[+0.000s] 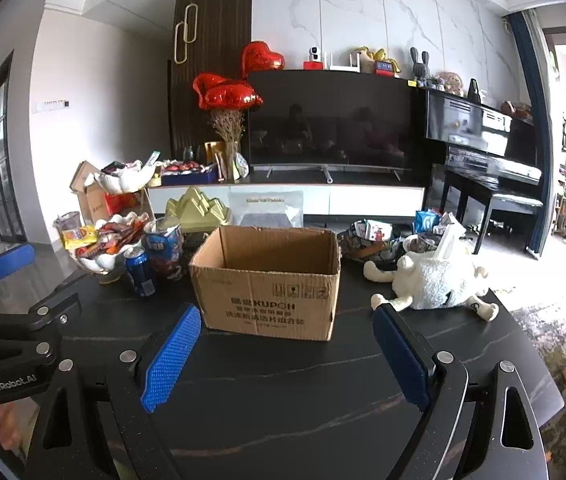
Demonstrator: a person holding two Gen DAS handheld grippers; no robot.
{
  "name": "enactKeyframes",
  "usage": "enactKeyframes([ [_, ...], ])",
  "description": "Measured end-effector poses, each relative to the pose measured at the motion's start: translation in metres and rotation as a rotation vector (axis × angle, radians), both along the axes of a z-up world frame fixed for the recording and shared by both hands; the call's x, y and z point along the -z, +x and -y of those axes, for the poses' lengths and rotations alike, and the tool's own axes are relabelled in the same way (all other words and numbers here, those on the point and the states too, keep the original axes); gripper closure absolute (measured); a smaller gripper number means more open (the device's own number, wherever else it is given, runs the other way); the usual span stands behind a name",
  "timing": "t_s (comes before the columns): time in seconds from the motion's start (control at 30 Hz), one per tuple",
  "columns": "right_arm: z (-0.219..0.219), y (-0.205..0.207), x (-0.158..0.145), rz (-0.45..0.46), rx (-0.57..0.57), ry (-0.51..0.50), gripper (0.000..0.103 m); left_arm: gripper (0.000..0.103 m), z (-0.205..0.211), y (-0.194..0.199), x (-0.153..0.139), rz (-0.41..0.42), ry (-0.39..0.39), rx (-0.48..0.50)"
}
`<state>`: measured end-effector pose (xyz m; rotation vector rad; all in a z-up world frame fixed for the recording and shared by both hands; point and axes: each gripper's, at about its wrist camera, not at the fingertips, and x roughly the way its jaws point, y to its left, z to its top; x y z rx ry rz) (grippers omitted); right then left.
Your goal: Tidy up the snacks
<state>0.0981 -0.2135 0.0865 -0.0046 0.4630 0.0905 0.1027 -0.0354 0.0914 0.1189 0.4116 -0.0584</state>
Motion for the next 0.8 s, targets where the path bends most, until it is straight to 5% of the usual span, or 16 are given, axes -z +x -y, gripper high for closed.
enactKeyframes([
  [0.8,-0.002,-0.011,-0.001,0.015,-0.011,0.007,0.012,0.000,-0.003,-0.005,0.003,-0.008,-0.034,0.021],
])
